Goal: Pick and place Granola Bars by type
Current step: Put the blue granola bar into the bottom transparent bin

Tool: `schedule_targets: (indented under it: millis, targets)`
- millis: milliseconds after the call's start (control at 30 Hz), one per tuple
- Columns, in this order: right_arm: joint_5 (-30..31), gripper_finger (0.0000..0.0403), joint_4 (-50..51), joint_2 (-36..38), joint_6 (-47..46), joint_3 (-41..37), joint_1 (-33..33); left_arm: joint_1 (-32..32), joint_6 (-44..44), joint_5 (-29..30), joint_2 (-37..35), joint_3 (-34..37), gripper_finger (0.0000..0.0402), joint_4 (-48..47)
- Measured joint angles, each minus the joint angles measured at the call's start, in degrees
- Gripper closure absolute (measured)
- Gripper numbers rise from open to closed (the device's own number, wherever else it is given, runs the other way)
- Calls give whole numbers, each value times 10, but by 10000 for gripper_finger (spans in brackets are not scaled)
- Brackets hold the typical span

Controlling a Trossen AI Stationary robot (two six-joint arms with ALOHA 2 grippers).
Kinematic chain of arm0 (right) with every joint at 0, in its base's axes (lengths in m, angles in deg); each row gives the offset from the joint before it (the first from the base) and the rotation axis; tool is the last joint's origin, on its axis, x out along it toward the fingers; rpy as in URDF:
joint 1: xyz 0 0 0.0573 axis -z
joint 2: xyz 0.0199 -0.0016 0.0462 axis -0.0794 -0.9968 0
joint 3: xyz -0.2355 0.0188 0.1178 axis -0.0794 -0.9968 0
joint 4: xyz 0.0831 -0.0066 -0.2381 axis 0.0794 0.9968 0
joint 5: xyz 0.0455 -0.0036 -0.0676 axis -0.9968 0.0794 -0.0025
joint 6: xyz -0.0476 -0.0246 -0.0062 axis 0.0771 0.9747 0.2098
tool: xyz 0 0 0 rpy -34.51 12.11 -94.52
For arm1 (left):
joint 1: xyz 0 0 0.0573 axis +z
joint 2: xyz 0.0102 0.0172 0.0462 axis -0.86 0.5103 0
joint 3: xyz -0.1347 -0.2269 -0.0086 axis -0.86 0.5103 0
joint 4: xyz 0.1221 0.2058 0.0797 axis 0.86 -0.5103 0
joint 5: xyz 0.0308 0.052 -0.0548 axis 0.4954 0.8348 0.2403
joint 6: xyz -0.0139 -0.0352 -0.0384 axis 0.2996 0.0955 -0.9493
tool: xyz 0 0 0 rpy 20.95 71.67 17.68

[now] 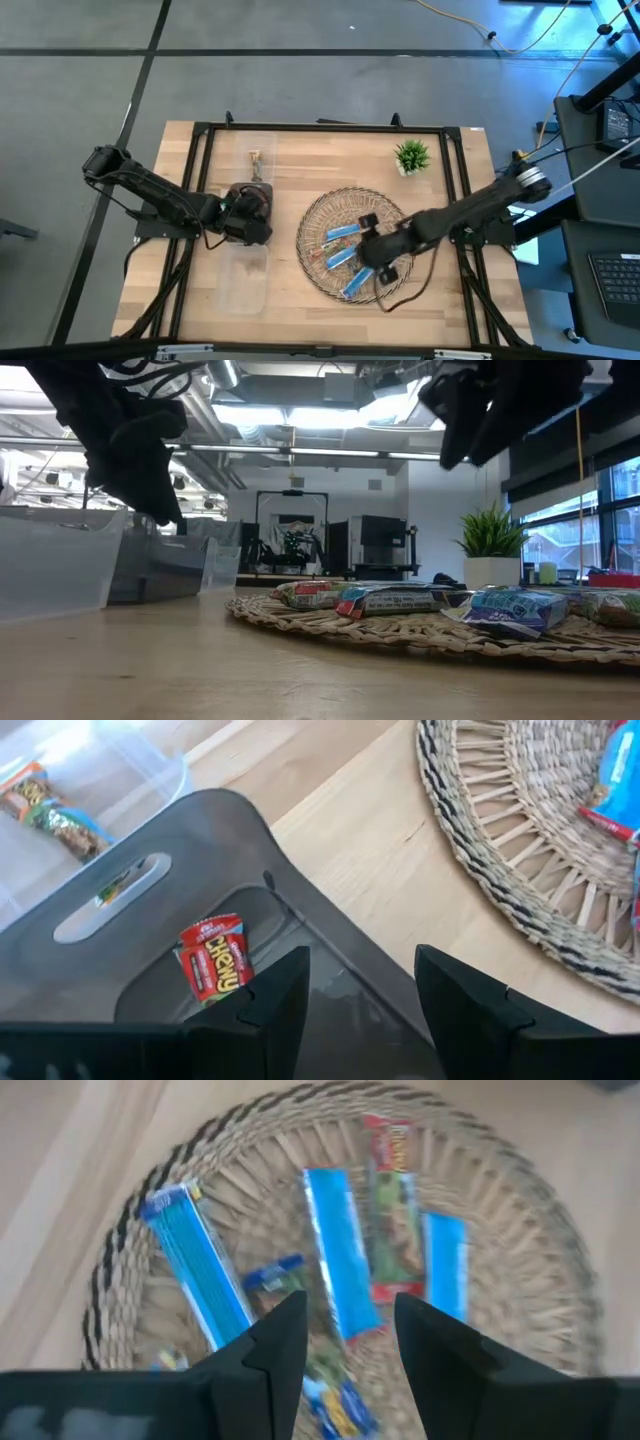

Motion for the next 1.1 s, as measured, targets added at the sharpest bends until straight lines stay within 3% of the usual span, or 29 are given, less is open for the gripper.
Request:
schedule_targets:
  millis: [267, 467, 767, 1100]
  targets:
    - [-107, 246, -2, -101, -53, 61, -17, 0, 67, 3, 0, 0, 228, 24]
    - [-111, 213, -2, -127, -45, 75, -37, 0, 74, 3, 0, 0, 229, 28]
    - [-103, 172, -23, -131, -131, 67, -42, 0, 74, 5, 0, 0, 226, 32]
    - [-97, 171, -23, -140, 59, 67, -48, 0, 81, 7, 0, 0, 226, 45]
